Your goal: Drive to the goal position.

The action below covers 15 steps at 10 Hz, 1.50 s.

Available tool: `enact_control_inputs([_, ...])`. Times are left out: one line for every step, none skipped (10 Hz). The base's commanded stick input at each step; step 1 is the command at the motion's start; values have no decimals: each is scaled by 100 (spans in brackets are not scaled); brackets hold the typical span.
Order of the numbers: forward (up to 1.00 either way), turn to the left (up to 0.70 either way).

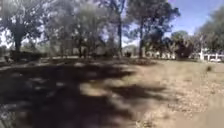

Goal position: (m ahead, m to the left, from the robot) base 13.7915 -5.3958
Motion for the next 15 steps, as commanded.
enact_control_inputs([70,-18])
enact_control_inputs([70,-8])
enact_control_inputs([70,-1])
enact_control_inputs([70,0])
enact_control_inputs([70,0])
enact_control_inputs([70,0])
enact_control_inputs([70,0])
enact_control_inputs([70,-5])
enact_control_inputs([70,-28])
enact_control_inputs([70,-33])
enact_control_inputs([70,-15])
enact_control_inputs([70,0])
enact_control_inputs([70,0])
enact_control_inputs([70,0])
enact_control_inputs([70,0])
